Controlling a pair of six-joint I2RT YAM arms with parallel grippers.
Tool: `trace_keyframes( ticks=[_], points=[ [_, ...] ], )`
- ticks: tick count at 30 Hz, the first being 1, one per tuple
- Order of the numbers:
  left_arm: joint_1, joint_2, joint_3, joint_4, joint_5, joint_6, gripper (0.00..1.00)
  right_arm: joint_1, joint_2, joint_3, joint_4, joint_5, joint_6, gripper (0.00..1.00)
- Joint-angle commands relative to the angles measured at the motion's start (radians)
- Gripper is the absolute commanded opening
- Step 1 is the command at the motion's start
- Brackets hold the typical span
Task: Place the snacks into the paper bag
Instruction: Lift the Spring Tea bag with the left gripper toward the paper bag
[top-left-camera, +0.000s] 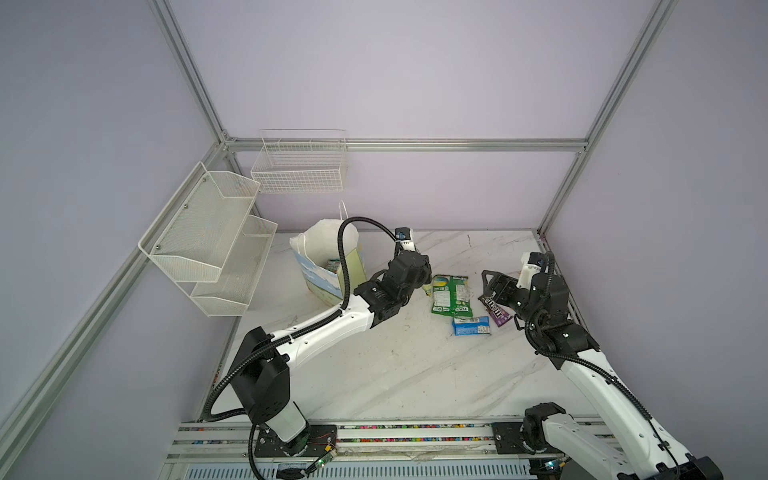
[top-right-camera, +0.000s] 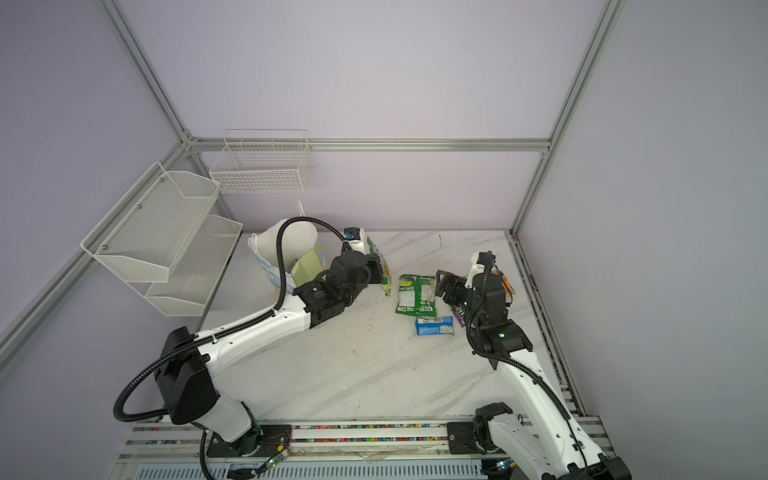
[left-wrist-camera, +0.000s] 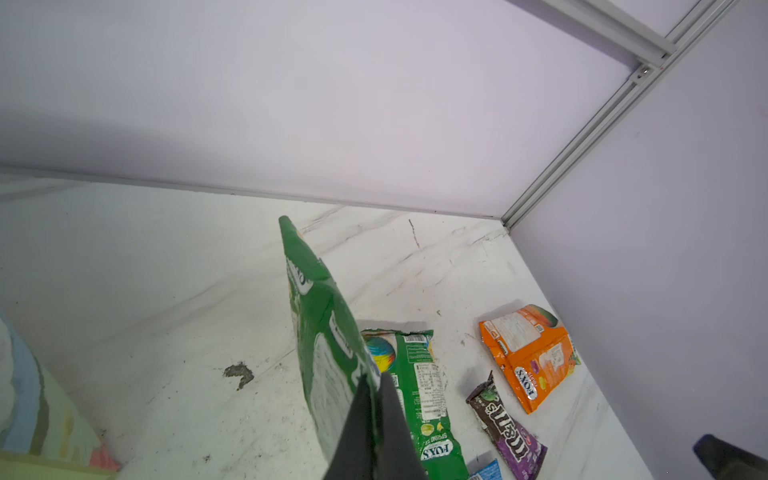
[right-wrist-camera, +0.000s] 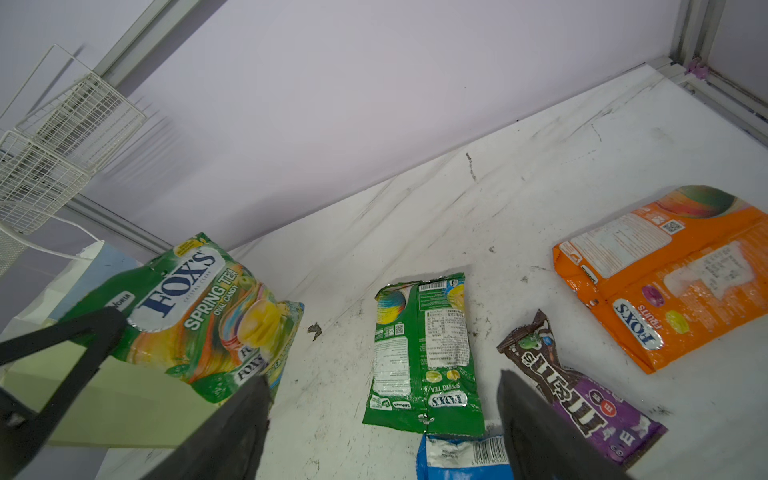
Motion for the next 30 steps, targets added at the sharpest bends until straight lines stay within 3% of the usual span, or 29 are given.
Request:
trace_keyframes(
  ticks=[1, 21, 30],
  points=[
    [-0.01, -0.048, 0.152, -0.013, -0.017, 0.128, 0.0, -0.003, -0.012, -0.005, 0.007, -0.006, 0.01, 0.87],
    [-0.023, -0.113, 0.38, -0.165, -0.043, 0.362, 0.0, -0.003, 0.002, -0.024, 0.024, -0.051, 0.01, 0.86],
    [-0.004, -0.166, 0.458, -0.21, -0.019, 0.395, 0.0, -0.003, 0.003, -0.043, 0.049, -0.103, 0.011, 0.85]
  ],
)
